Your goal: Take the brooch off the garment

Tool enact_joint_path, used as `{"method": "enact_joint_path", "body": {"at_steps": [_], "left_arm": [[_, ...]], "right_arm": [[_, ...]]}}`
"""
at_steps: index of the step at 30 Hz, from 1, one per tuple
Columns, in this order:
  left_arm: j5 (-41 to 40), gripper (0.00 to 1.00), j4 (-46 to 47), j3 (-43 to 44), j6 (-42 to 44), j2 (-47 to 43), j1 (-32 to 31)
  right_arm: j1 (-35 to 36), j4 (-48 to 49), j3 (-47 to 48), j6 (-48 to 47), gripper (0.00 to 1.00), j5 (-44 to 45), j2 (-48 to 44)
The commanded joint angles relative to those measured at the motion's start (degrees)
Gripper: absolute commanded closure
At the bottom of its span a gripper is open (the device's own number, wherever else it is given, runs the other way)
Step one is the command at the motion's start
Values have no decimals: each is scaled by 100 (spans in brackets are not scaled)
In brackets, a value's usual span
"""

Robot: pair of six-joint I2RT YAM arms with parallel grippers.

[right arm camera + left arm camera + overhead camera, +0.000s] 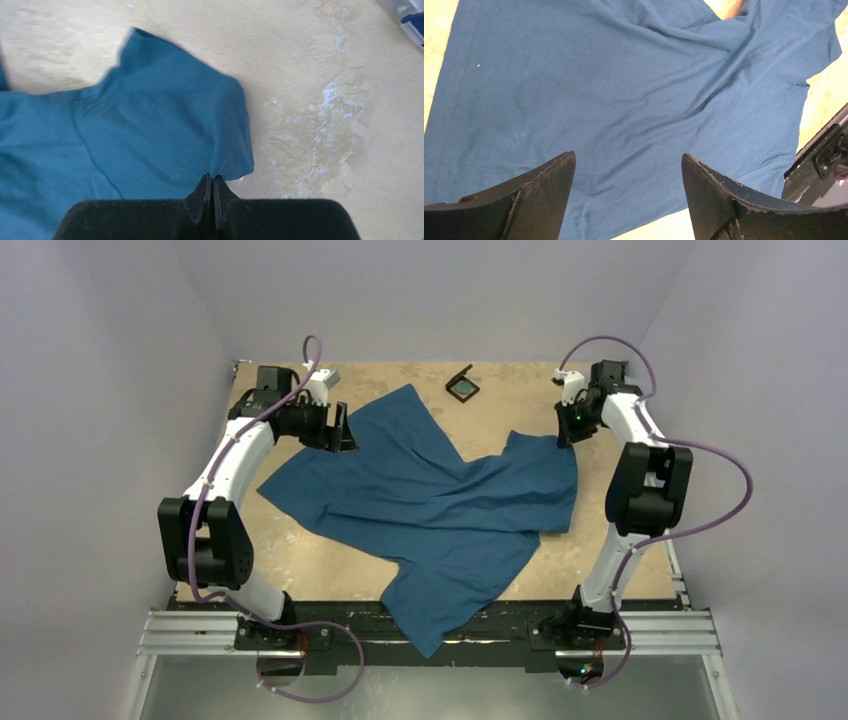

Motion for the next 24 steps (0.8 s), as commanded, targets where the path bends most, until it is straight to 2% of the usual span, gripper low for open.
{"method": "enact_joint_path", "body": {"at_steps": [1, 6, 11, 16, 18, 20, 21, 24], "left_arm": [[-232, 23, -17, 142, -28, 45, 30], [-379, 22, 28, -28, -133, 13, 67], [-662, 21, 43, -16, -250, 170, 90], [-1058, 22, -206, 106, -300, 399, 258], [-1074, 22, -225, 69, -501, 424, 460], [-1090, 22, -279, 51, -502, 453, 529], [-1055, 22, -280, 31, -499, 468, 547], [-808, 21, -220, -29, -578, 496, 615]], "right_arm": [[43, 936, 216, 231, 100, 1071, 179], [-224, 1641, 257, 106, 100, 1609, 471], [-234, 1527, 1062, 196, 100, 1665, 1083], [-242, 1196, 1563, 160, 90, 2211, 1552], [-242, 1123, 1521, 127, 67, 2156, 1451], [-237, 937, 1475, 63, 47, 1736, 1201], [-204, 879, 1439, 89, 39, 1445, 1018], [81, 789, 1444, 231, 29, 766, 636]]}}
